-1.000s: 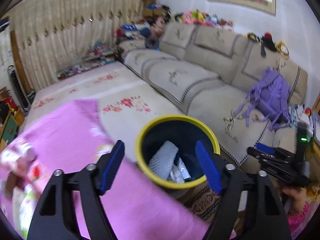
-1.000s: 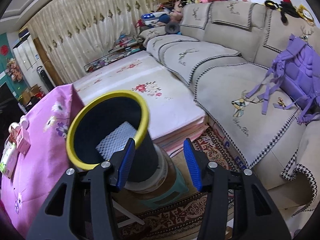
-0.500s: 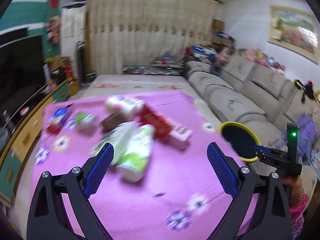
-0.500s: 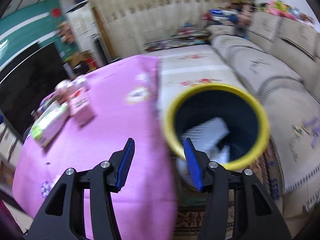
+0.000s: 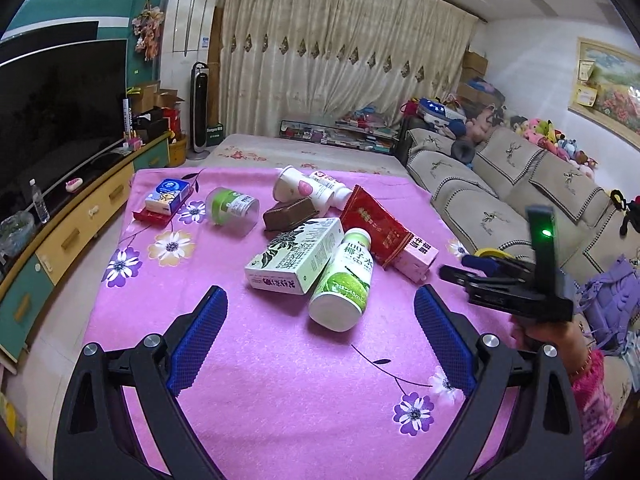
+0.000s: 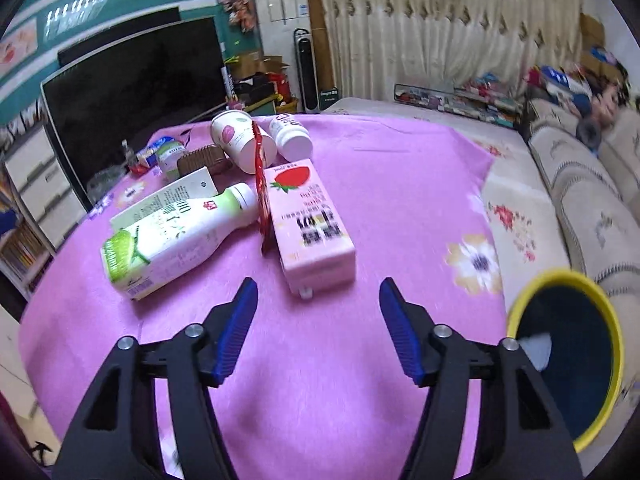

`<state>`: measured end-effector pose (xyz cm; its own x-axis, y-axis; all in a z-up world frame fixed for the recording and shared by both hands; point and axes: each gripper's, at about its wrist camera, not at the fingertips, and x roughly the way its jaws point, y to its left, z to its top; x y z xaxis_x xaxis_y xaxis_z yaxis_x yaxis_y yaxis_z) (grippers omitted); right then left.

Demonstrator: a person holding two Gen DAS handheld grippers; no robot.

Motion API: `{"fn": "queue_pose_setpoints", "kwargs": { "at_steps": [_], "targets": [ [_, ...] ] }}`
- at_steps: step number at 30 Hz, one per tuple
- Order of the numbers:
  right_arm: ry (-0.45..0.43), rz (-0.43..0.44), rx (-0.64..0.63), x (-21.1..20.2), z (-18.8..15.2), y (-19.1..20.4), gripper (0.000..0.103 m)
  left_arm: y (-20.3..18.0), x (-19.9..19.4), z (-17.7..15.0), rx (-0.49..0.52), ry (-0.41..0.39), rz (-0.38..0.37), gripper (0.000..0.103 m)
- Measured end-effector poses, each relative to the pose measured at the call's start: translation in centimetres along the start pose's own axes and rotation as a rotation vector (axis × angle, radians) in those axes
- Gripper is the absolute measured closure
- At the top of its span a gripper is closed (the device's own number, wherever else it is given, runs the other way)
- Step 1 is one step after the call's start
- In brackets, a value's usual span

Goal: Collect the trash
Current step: 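Move both grippers back over the table toward the remaining items, then grasp the pink strawberry milk carton with the right gripper and lift it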

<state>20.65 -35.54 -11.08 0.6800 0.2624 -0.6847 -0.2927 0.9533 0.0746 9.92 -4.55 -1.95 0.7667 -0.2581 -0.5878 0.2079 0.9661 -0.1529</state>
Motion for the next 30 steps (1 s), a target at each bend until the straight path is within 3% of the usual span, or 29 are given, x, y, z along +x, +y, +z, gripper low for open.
{"fn": "queue_pose_setpoints", "kwargs": {
  "at_steps": [7, 15, 18, 21, 30],
  "targets": [
    [0.056, -0.031, -0.061, 3.7, 1.4, -0.3, 0.04, 0.2, 0.7, 0.1, -0.015, 0.008, -0.003, 0.01],
    [0.109, 0.04, -0.014, 6.6, 2.1, -1.2, 0.04, 0.0, 1.2, 0.0, -0.014, 0.02, -0.005, 0.01],
    [0.088, 0.072, -0.005, 6.3, 2.3, -1.1, 0.04, -0.1, 1.4, -0.1, -0.013, 0.024, -0.006, 0.01],
    [0.094, 0.08, -0.017, 6.4, 2.4, -1.0, 0.052, -0.4, 1.7, -0.1, -0.01, 0.03, -0.007, 0.01],
    [0.043, 0.049, 0.015, 1.8, 1.3, -1.5, 0.053, -0.5, 1.2, -0.2, -0.011, 0.02, -0.009, 0.01]
  ]
}}
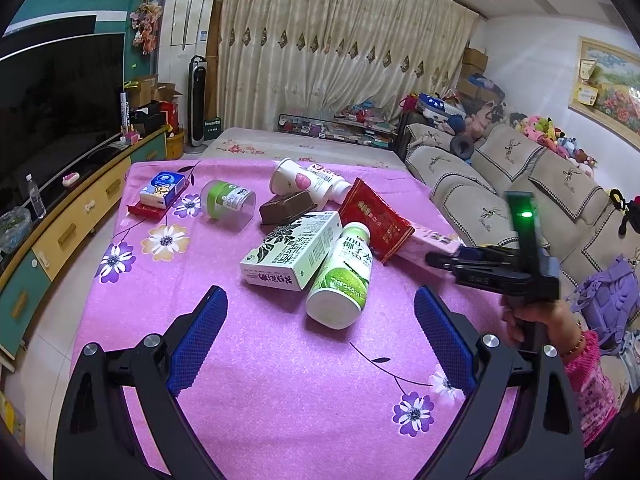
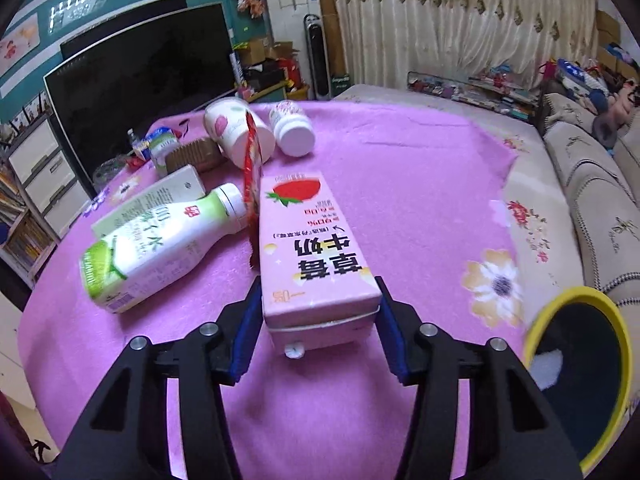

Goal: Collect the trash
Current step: 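Grasp the pink strawberry milk carton with the right gripper and lift it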

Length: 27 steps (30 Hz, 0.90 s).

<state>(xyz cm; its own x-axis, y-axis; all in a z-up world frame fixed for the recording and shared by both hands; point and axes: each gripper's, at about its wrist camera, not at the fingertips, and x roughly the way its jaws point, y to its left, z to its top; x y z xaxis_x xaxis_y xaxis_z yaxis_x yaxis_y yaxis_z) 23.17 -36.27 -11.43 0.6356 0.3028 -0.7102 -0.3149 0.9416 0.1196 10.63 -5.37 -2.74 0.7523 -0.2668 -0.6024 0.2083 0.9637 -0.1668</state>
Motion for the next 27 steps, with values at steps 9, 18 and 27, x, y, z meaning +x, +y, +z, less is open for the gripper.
{"fn": "queue_pose_setpoints", "kwargs": {
  "at_steps": [9, 18, 27],
  "targets": [
    [-0.101, -0.014, 0.048, -7.9, -1.6, -0.3, 0.054, -0.7, -0.9, -0.3, 0.011, -0.012, -0.016, 0.01],
    [-0.111, -0.04, 0.059, -10.3, -2.5, -0.1, 0.055, -1.4, -1.7, -0.6, 0.021, -0.025, -0.025, 0.01],
    [-0.111, -0.063, 0.071, -8.9, -1.8, 0.0, 0.055, -1.5, -1.7, -0.8, 0.019, -0.017, -0.025, 0.01]
  ]
}}
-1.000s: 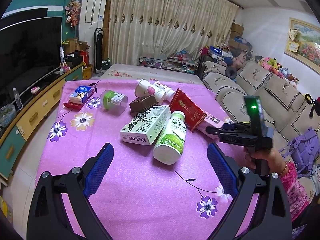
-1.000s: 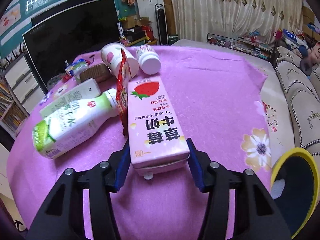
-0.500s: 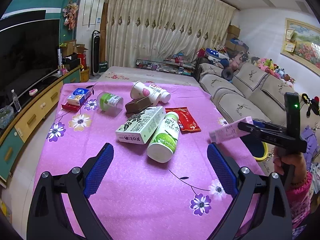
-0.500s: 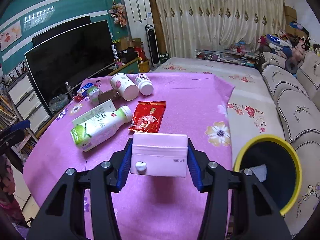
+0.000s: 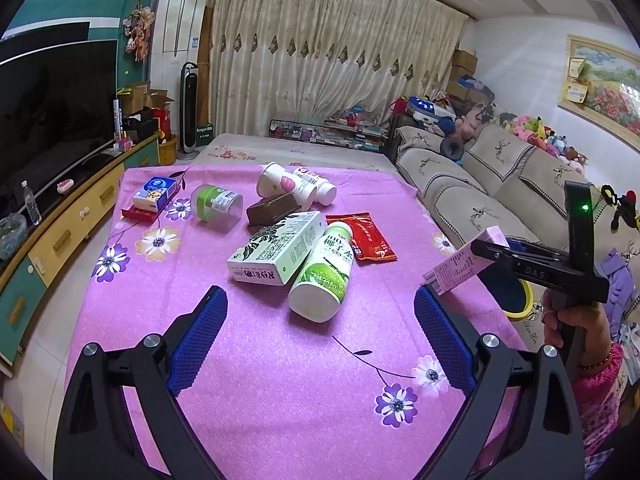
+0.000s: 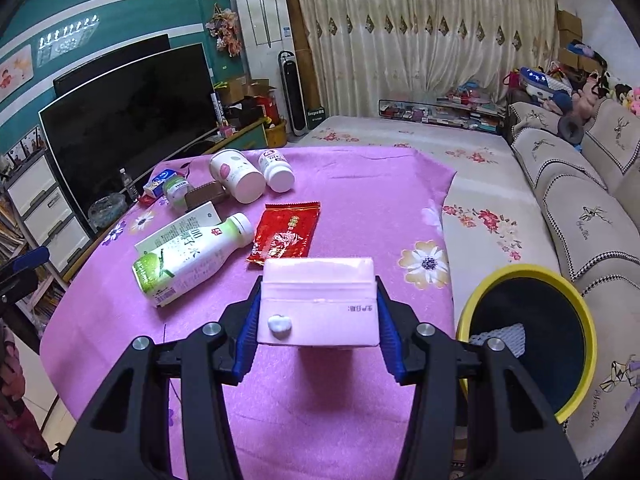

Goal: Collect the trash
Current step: 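Grasp the pink strawberry milk carton with the right gripper and lift it, then carry the pink milk carton over the yellow bin and open the right gripper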

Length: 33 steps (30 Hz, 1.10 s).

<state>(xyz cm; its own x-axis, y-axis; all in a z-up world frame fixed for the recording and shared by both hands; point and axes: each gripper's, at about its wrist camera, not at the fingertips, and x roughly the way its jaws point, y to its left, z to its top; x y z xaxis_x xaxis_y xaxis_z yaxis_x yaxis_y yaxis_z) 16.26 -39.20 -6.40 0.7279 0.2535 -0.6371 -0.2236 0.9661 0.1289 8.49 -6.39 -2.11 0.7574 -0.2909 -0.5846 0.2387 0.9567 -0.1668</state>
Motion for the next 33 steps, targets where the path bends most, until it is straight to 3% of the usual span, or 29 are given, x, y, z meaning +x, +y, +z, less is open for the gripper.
{"fn": "queue_pose_setpoints", "kwargs": {
  "at_steps": [13, 22, 27, 33],
  "targets": [
    [-0.067, -0.032, 0.069, -1.5, 0.9, -2.1, 0.056, 0.2, 1.0, -0.1, -0.006, 0.028, -0.003, 0.01],
    [-0.103, -0.173, 0.2, -3.3, 0.4, -9.3, 0.056, -0.4, 1.7, -0.1, 0.011, 0.044, -0.009, 0.01],
    [-0.06, -0.294, 0.269, -2.0, -1.2, -14.1, 0.056, -1.3, 2.4, 0.0, 0.028, 0.056, -0.013, 0.01],
    [0.013, -0.357, 0.341, 0.8, -3.7, -18.3, 0.056, -2.2, 3.6, 0.2, 0.047, 0.078, -0.016, 0.01]
  ]
}}
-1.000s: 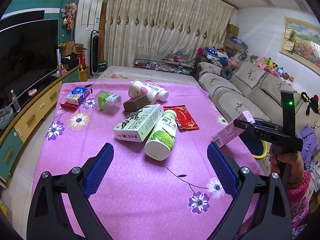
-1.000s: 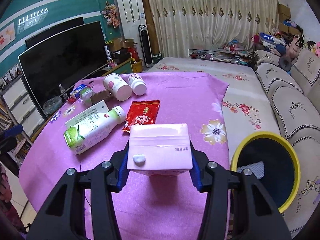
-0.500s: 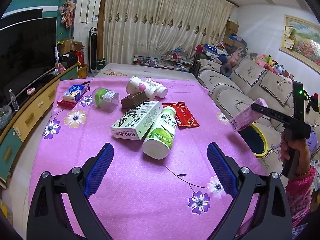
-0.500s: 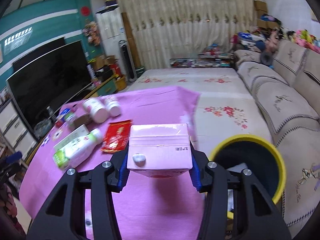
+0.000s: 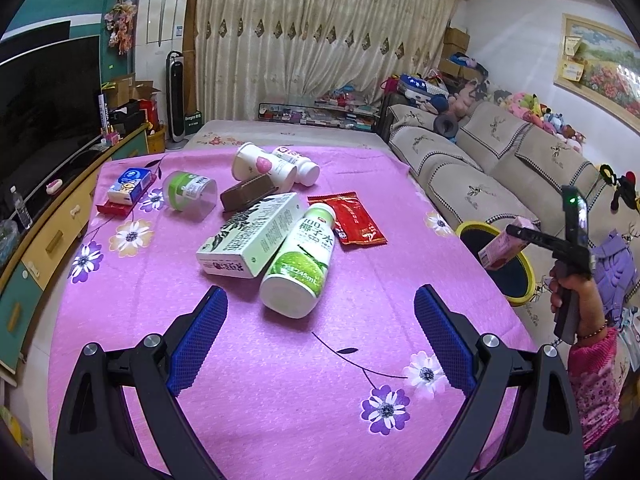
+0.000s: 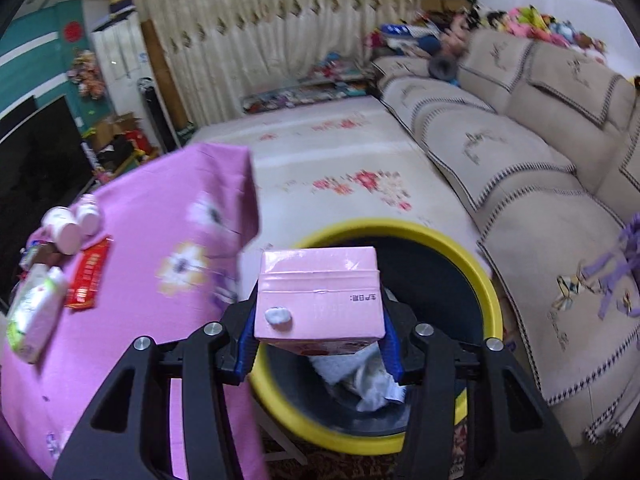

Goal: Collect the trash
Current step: 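Carry the pink milk carton over the yellow bin and open the right gripper, then grasp the green-labelled coconut water bottle with the left gripper and lift it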

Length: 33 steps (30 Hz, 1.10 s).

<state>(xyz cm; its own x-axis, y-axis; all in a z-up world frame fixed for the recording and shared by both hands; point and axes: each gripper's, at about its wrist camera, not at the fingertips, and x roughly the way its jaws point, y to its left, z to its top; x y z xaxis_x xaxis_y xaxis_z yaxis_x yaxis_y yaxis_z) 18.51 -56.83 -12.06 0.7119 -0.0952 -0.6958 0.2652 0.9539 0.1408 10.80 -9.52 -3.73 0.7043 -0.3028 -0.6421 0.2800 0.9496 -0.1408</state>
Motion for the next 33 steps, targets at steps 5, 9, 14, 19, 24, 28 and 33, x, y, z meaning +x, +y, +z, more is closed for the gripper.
{"fn": "queue_pose_setpoints", "kwargs": {
  "at_steps": [5, 9, 14, 19, 24, 28, 33],
  "targets": [
    [0.044, -0.045, 0.025, 2.8, -0.8, -1.7, 0.055, -0.8, 1.0, 0.2, 0.017, 0.019, -0.003, 0.01],
    [0.063, -0.073, 0.034, 4.1, -1.3, -2.4, 0.055, -1.3, 1.6, 0.2, 0.027, 0.03, -0.007, 0.01],
    [0.063, -0.084, 0.041, 4.4, -1.5, -3.0, 0.044, -1.8, 2.4, 0.2, 0.036, 0.042, -0.012, 0.01],
    [0.05, -0.084, 0.049, 3.6, -1.6, -3.1, 0.042, -2.1, 2.7, 0.2, 0.043, 0.049, -0.015, 0.01],
    [-0.002, -0.073, 0.028, 0.9, -2.2, -1.9, 0.04, -2.0, 3.1, 0.2, 0.041, 0.054, -0.02, 0.01],
    [-0.018, -0.036, 0.016, -0.7, -3.1, -0.4, 0.038, -1.4, 3.5, 0.3, 0.039, 0.052, -0.036, 0.01],
    [-0.024, 0.012, 0.018, -1.9, -3.8, 0.6, 0.038, -0.1, 4.7, 0.8, 0.034, 0.05, -0.062, 0.01]
  ]
}}
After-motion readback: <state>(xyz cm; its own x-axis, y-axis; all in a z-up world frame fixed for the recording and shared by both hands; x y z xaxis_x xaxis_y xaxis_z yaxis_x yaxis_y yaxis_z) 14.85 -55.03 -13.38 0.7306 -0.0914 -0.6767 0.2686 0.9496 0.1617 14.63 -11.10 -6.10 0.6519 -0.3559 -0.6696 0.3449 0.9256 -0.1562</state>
